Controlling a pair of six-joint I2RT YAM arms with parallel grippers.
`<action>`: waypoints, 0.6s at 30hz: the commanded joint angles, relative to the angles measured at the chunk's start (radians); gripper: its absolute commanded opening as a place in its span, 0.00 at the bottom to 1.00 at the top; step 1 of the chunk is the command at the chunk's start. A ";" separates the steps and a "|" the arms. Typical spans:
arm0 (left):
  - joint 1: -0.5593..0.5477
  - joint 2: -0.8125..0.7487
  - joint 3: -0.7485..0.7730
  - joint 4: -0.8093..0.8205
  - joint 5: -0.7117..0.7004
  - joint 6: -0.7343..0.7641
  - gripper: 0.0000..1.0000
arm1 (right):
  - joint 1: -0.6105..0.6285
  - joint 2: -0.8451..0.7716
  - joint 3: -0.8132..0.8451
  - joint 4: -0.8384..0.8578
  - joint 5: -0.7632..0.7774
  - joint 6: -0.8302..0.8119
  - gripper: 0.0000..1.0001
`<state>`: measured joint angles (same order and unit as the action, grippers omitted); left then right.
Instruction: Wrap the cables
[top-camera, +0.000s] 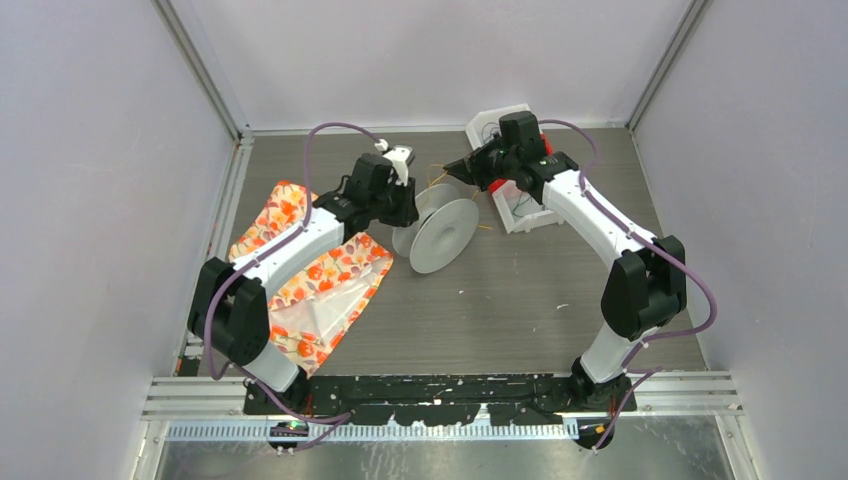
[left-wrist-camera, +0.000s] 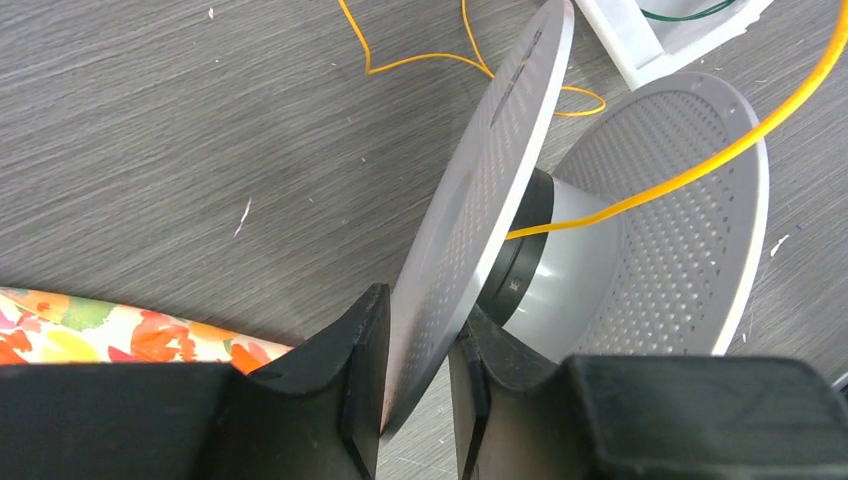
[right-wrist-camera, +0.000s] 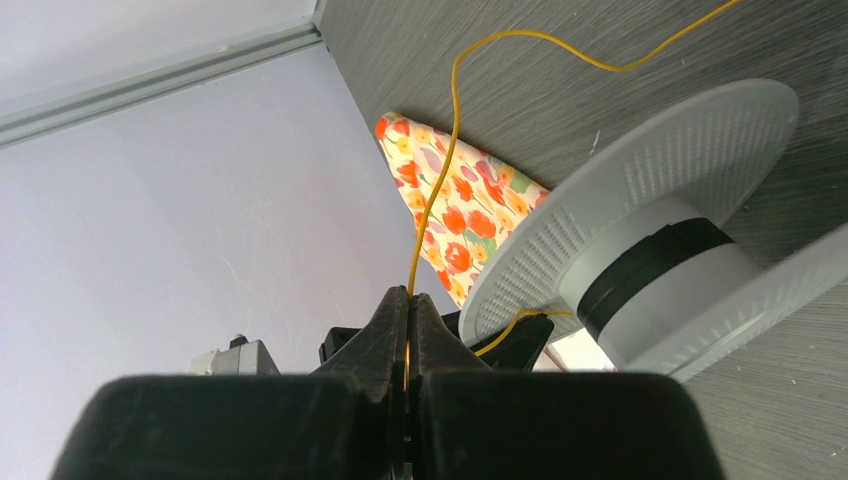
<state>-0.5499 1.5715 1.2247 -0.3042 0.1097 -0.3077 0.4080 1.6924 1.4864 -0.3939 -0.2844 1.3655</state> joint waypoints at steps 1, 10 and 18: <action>-0.004 -0.003 0.039 0.018 0.020 -0.002 0.29 | -0.003 -0.047 -0.011 0.047 -0.027 0.013 0.00; -0.004 -0.016 0.035 0.016 0.033 0.005 0.37 | -0.003 -0.049 -0.015 0.049 -0.024 0.016 0.01; -0.004 -0.023 0.029 0.006 0.033 0.012 0.51 | -0.002 -0.052 -0.021 0.067 -0.032 0.029 0.01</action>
<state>-0.5518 1.5715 1.2247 -0.3080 0.1333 -0.3061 0.4084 1.6924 1.4715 -0.3733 -0.2947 1.3743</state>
